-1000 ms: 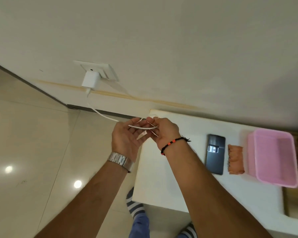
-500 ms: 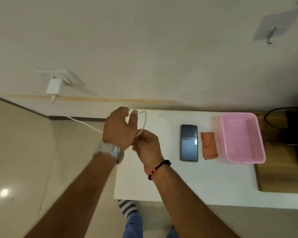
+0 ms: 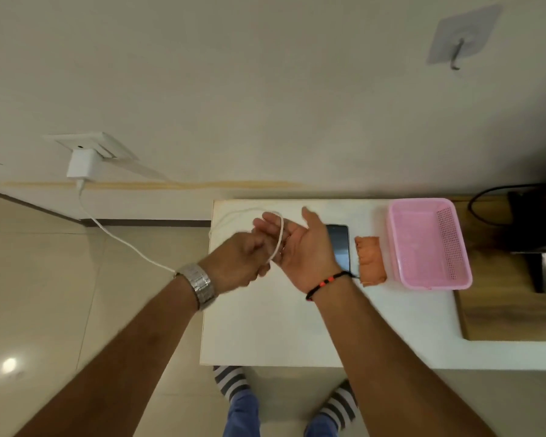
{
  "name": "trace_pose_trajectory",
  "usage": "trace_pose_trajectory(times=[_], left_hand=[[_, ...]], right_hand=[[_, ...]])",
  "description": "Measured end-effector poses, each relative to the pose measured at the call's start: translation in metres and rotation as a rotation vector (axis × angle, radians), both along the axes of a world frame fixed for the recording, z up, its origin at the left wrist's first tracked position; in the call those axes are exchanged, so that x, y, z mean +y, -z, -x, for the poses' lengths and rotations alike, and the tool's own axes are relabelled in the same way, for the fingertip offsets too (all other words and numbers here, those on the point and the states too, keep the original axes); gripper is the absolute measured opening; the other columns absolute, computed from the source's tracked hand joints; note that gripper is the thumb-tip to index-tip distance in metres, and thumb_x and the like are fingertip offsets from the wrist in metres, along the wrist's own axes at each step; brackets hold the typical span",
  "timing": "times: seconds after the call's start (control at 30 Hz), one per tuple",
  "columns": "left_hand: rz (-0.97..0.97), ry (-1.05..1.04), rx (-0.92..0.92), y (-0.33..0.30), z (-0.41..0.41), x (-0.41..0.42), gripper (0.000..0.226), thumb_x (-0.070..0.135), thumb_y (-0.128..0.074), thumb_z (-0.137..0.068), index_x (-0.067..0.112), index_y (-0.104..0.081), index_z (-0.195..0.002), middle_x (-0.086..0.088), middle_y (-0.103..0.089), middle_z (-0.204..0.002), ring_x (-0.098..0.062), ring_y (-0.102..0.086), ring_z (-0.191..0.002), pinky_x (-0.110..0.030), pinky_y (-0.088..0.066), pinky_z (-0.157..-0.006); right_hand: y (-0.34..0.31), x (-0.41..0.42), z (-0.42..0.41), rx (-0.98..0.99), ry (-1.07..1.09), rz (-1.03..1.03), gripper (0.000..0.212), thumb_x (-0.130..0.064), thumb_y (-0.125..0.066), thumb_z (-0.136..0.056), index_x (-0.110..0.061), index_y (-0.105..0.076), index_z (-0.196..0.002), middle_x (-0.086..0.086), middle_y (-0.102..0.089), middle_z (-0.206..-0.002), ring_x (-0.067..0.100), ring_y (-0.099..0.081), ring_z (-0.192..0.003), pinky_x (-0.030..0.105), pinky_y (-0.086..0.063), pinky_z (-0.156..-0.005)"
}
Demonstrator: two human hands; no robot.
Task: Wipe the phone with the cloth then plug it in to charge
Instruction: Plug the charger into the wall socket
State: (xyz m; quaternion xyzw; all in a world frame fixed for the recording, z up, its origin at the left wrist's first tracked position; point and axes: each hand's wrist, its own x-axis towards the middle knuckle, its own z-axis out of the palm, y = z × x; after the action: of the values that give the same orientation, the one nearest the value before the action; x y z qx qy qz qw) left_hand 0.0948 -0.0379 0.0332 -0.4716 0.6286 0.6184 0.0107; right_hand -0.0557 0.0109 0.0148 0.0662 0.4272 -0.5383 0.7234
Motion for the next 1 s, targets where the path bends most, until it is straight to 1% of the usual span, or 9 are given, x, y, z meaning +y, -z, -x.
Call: trace_pose_trajectory(times=[0.1,0.17,0.27,0.5,0.57,0.63,0.73,0.87,1.0], left_hand=[[0.105,0.286,-0.158,0.026,-0.019,0.020,0.027,0.016,-0.047,-0.103,0.022,-0.068,-0.088,0.003,-0.073,-0.088,-0.008,-0.061,-0.069,-0.023,-0.051,-0.062],[0.109,0.488,-0.287,0.044,-0.031,0.034,0.028,0.018,-0.044,-0.103,0.023,-0.071,-0.095,0.004,-0.069,-0.096,-0.012,-0.062,-0.077,-0.026,-0.050,-0.067],[0.134,0.664,-0.495,0.076,-0.048,0.054,0.028,0.025,-0.044,-0.105,0.021,-0.071,-0.104,0.006,-0.068,-0.103,-0.010,-0.063,-0.084,-0.023,-0.047,-0.070],[0.219,0.926,-0.856,0.110,-0.059,0.063,0.023,0.011,-0.052,-0.095,0.014,-0.061,-0.115,-0.006,-0.070,-0.105,-0.024,-0.065,-0.082,-0.033,-0.052,-0.070],[0.300,0.784,-0.778,0.107,-0.048,0.052,0.029,0.010,-0.050,-0.096,0.014,-0.064,-0.120,-0.006,-0.071,-0.114,-0.027,-0.070,-0.097,-0.037,-0.057,-0.083],[0.277,0.339,-0.486,0.093,-0.023,0.037,0.029,0.010,-0.049,-0.100,0.013,-0.071,-0.118,-0.006,-0.072,-0.115,-0.023,-0.070,-0.103,-0.036,-0.053,-0.095],[-0.138,-0.386,0.097,0.048,0.029,0.014,0.031,0.017,-0.048,-0.106,0.012,-0.078,-0.100,-0.010,-0.078,-0.100,-0.018,-0.074,-0.089,-0.037,-0.055,-0.085],[-0.292,-0.461,0.331,0.003,0.081,-0.022,0.048,0.046,-0.050,-0.105,0.006,-0.073,-0.117,-0.013,-0.080,-0.109,-0.027,-0.077,-0.104,-0.040,-0.065,-0.083],[-0.146,-0.451,0.301,-0.013,0.106,-0.035,0.027,0.026,-0.061,-0.103,0.003,-0.076,-0.105,-0.008,-0.079,-0.087,-0.024,-0.079,-0.082,-0.030,-0.058,-0.059]], right_hand=[[-0.016,-0.016,0.015,0.167,-0.069,-0.064,0.038,-0.041,-0.051,-0.102,-0.008,-0.068,-0.111,0.001,-0.063,-0.069,0.016,-0.063,-0.061,0.034,-0.056,-0.073],[-0.024,-0.026,0.023,0.281,-0.039,-0.073,0.024,-0.034,-0.057,-0.101,-0.013,-0.066,-0.101,-0.004,-0.047,-0.060,0.011,-0.044,-0.050,0.027,-0.046,-0.057],[-0.034,-0.036,0.037,0.446,-0.002,-0.056,0.026,-0.036,-0.054,-0.102,-0.015,-0.066,-0.094,-0.009,-0.039,-0.054,0.009,-0.030,-0.045,0.023,-0.029,-0.046],[-0.037,-0.036,0.047,0.574,0.080,-0.033,0.040,-0.039,-0.039,-0.107,-0.013,-0.068,-0.103,-0.008,-0.035,-0.053,0.008,-0.025,-0.042,0.023,-0.023,-0.041],[-0.037,-0.029,0.048,0.573,0.086,-0.025,0.039,-0.035,-0.037,-0.107,-0.011,-0.068,-0.109,-0.008,-0.033,-0.052,0.009,-0.023,-0.042,0.024,-0.020,-0.041],[-0.034,-0.019,0.047,0.555,0.058,0.017,0.040,-0.033,-0.035,-0.108,-0.010,-0.067,-0.116,-0.006,-0.032,-0.053,0.010,-0.022,-0.044,0.027,-0.018,-0.045],[-0.027,-0.001,0.044,0.543,-0.025,0.081,0.046,-0.036,-0.033,-0.108,-0.006,-0.066,-0.116,-0.004,-0.030,-0.056,0.012,-0.020,-0.049,0.030,-0.018,-0.049],[-0.018,0.015,0.040,0.565,-0.187,0.128,0.045,-0.038,-0.037,-0.106,-0.009,-0.067,-0.092,-0.006,-0.032,-0.054,0.010,-0.023,-0.047,0.025,-0.020,-0.044],[-0.013,0.027,0.045,0.724,-0.331,0.112,0.049,-0.036,-0.035,-0.102,-0.006,-0.073,-0.091,0.006,-0.053,-0.062,0.018,-0.047,-0.053,0.029,-0.046,-0.055]])
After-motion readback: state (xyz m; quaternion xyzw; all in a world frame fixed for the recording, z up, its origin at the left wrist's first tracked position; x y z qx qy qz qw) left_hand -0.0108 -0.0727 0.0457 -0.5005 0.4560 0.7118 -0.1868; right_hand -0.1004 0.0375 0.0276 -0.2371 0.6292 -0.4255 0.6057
